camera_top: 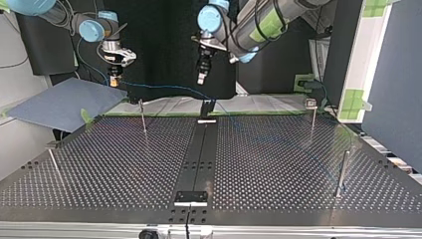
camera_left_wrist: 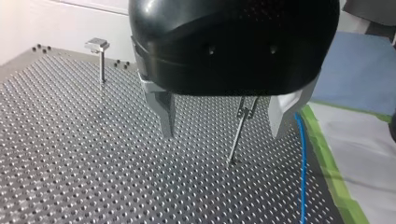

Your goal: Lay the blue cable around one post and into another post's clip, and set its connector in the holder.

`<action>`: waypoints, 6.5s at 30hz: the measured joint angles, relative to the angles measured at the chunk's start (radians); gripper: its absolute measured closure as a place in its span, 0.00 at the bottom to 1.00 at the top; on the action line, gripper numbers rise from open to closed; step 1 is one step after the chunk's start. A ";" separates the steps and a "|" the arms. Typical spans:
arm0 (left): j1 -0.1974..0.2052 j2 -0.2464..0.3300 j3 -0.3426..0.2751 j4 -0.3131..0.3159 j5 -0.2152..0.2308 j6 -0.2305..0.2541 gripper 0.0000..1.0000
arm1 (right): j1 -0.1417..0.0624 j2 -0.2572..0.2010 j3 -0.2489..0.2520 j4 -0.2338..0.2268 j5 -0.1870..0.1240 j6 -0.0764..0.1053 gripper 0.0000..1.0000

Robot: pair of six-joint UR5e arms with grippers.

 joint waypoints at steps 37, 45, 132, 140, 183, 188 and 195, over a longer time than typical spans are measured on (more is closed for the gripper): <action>-0.024 -0.146 0.125 0.018 0.050 -0.067 0.01 | 0.000 0.000 0.000 0.007 0.006 0.001 1.00; -0.048 -0.214 0.194 -0.044 0.043 -0.077 0.01 | 0.000 0.000 0.000 0.007 0.006 0.000 1.00; -0.001 -0.414 0.645 -0.338 -0.046 -0.064 0.71 | 0.001 -0.002 -0.001 0.015 0.009 -0.008 1.00; -0.002 -0.414 0.646 -0.338 -0.031 -0.051 0.95 | 0.003 -0.002 -0.001 0.017 0.009 -0.009 1.00; -0.019 -0.383 0.622 -0.449 -0.062 -0.053 0.32 | 0.004 -0.002 -0.002 0.018 0.014 -0.010 1.00; -0.017 -0.344 0.580 -0.411 -0.062 -0.045 0.32 | 0.003 -0.002 -0.001 0.017 0.017 -0.010 1.00; -0.021 -0.330 0.541 -0.387 -0.060 -0.028 0.32 | 0.003 -0.002 -0.001 0.017 0.021 -0.010 1.00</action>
